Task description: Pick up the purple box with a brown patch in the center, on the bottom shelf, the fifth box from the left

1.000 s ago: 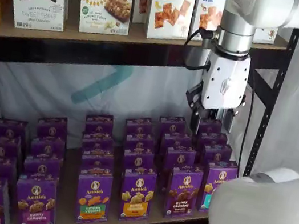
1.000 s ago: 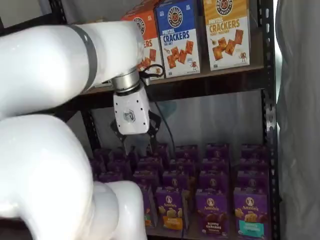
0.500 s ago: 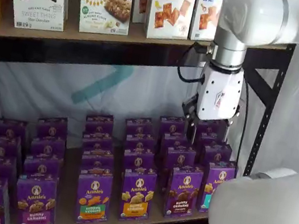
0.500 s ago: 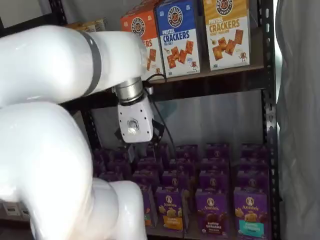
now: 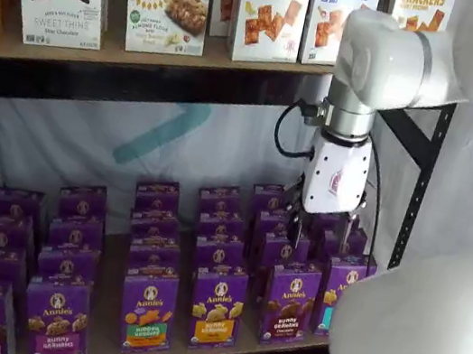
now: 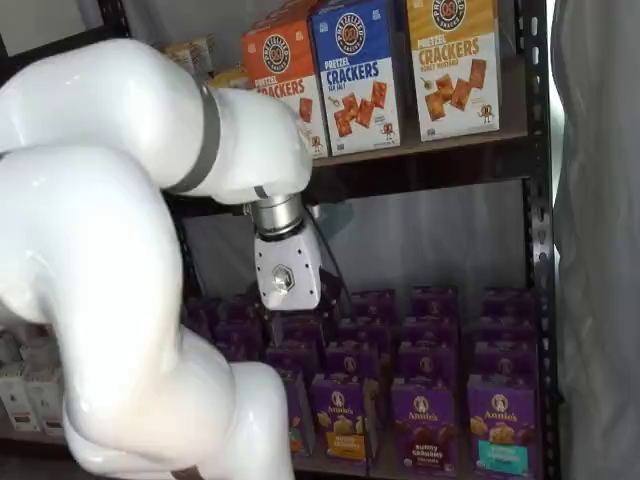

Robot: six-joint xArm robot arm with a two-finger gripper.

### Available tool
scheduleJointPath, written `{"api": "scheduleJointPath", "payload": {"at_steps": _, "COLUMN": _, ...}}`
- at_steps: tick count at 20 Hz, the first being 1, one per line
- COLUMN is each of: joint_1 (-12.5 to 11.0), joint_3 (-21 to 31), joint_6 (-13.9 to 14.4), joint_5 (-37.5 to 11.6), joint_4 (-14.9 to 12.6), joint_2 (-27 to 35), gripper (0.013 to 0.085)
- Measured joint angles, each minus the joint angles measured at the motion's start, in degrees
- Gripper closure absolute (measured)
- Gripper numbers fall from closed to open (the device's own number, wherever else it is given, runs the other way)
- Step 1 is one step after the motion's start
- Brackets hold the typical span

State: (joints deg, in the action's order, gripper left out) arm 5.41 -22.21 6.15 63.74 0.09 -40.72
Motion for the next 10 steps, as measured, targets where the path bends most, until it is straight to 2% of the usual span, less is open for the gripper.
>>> {"api": "scheduleJointPath", "payload": {"at_steps": 6, "joint_1": -2.1, "joint_3": 1.5, "joint_6": -1.3, "joint_5": -9.3, "joint_4": -1.5, "joint_2": 7.1, "gripper": 0.013}}
{"api": "scheduleJointPath", "payload": {"at_steps": 10, "joint_1": -4.4, "joint_3": 1.8, "joint_6": -4.8, "joint_5": -15.3, "joint_4": 0.5, "joint_2": 12.8, "gripper": 0.013}}
